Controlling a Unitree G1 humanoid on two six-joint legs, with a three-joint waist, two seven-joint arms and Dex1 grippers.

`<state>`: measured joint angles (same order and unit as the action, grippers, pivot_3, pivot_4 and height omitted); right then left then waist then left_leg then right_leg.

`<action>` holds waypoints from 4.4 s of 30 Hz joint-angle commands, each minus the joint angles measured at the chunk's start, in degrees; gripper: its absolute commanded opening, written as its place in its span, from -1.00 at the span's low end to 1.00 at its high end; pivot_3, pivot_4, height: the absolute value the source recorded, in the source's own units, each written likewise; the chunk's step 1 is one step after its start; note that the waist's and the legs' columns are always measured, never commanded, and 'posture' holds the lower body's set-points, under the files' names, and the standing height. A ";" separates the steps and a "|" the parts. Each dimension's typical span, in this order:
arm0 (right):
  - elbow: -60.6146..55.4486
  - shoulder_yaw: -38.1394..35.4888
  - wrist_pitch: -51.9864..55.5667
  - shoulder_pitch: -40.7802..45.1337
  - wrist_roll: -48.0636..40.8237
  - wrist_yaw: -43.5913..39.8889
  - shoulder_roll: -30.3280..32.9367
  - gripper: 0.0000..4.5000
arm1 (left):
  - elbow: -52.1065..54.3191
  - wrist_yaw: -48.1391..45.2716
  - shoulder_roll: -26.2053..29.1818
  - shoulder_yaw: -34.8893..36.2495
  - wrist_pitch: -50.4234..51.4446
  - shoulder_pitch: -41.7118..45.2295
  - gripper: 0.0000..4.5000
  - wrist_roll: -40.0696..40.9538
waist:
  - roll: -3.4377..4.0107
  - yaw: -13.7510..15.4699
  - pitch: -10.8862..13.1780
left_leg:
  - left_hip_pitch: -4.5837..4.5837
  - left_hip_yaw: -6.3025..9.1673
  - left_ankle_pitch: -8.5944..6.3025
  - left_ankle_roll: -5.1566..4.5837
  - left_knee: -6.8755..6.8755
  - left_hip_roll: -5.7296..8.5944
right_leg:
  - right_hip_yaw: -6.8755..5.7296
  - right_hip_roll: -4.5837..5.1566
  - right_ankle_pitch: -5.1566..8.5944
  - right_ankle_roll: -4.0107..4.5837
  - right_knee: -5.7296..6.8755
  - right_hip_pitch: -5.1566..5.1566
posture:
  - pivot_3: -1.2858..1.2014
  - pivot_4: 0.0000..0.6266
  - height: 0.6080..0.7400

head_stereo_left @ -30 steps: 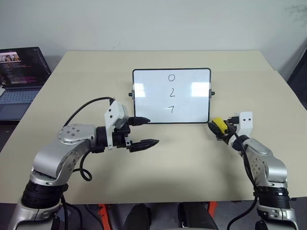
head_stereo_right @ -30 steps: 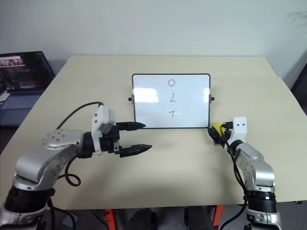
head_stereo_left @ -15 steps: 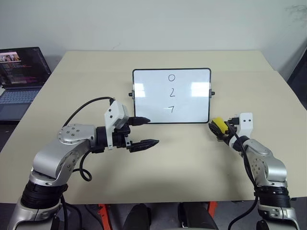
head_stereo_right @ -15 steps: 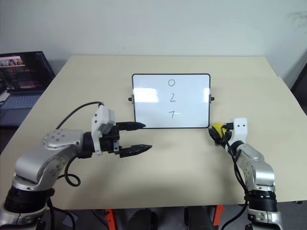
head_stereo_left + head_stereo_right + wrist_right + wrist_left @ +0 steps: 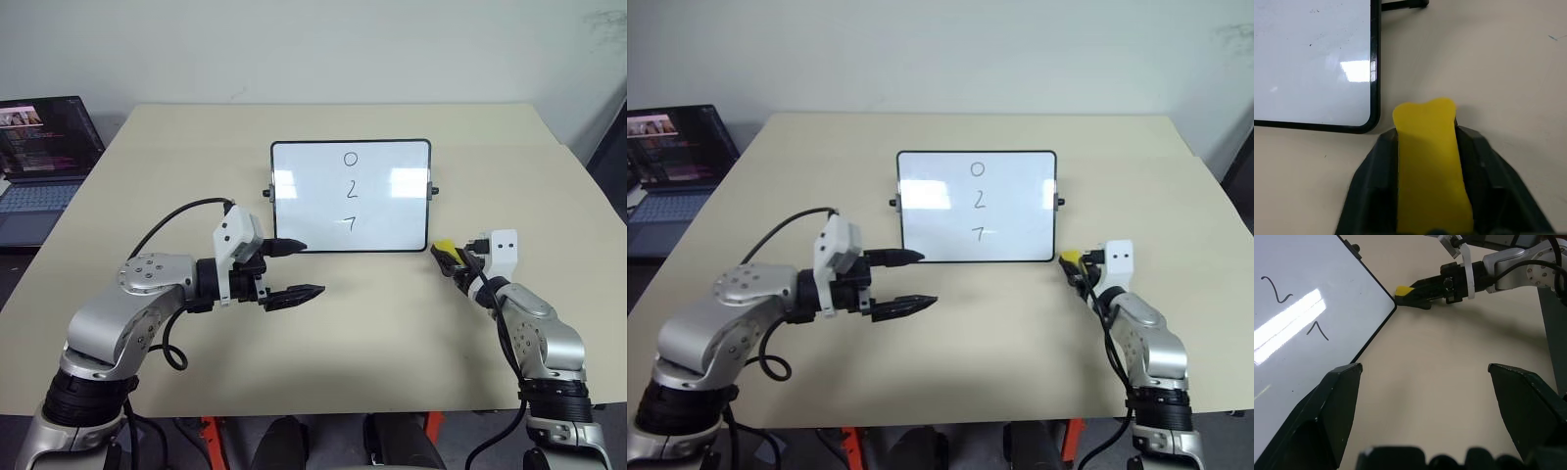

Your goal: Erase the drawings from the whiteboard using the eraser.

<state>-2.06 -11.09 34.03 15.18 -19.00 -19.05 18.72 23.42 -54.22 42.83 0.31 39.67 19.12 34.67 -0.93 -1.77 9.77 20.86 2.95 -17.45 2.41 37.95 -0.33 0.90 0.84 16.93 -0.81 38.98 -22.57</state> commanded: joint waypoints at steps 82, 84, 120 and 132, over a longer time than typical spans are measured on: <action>31.53 9.20 -32.54 43.50 9.78 1.93 -13.52 -0.45 | -21.71 14.71 -15.13 -3.58 -23.13 9.30 1.00 -22.85 | 0.00 -0.12 -0.01 | 0.91 -0.12 0.12 0.18 0.16 -0.04 | -0.03 0.09 -0.10 0.08 0.17 -0.98 | 0.03 -0.52 1.00; 32.47 9.08 -33.04 44.02 9.85 1.70 -13.38 -0.45 | -21.79 14.74 -15.24 -3.63 -23.06 9.60 1.00 -22.88 | 0.00 -0.12 -0.01 | 0.91 -0.12 0.12 0.18 0.17 -0.03 | -0.03 0.09 -0.10 0.08 0.17 -0.98 | 0.03 -0.52 1.00; 50.16 9.33 -41.39 50.38 13.46 -1.19 -12.04 -0.45 | -26.85 15.86 -17.58 -3.01 -27.71 16.67 1.00 -23.38 | 0.00 -0.16 -0.01 | 0.90 -0.15 0.14 0.22 0.38 -0.03 | 0.00 0.09 -0.11 0.08 0.52 -1.03 | 0.03 -0.52 1.00; 60.55 9.83 -42.01 55.06 16.34 1.95 -10.09 -0.45 | -26.78 15.89 -17.37 -3.10 -27.72 16.73 1.00 -23.40 | 0.00 -0.16 -0.01 | 0.94 -0.14 0.13 0.21 0.67 -0.03 | 0.01 0.09 -0.11 0.08 0.75 -1.03 | 0.03 -0.52 1.00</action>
<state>58.49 -0.91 -7.96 67.96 -3.40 -18.22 7.65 -4.82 -38.34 25.36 -4.07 12.96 34.45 11.28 -0.93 -1.93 9.77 21.81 2.82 -17.32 2.61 38.65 -0.36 0.91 0.93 16.82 -0.73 39.75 -23.60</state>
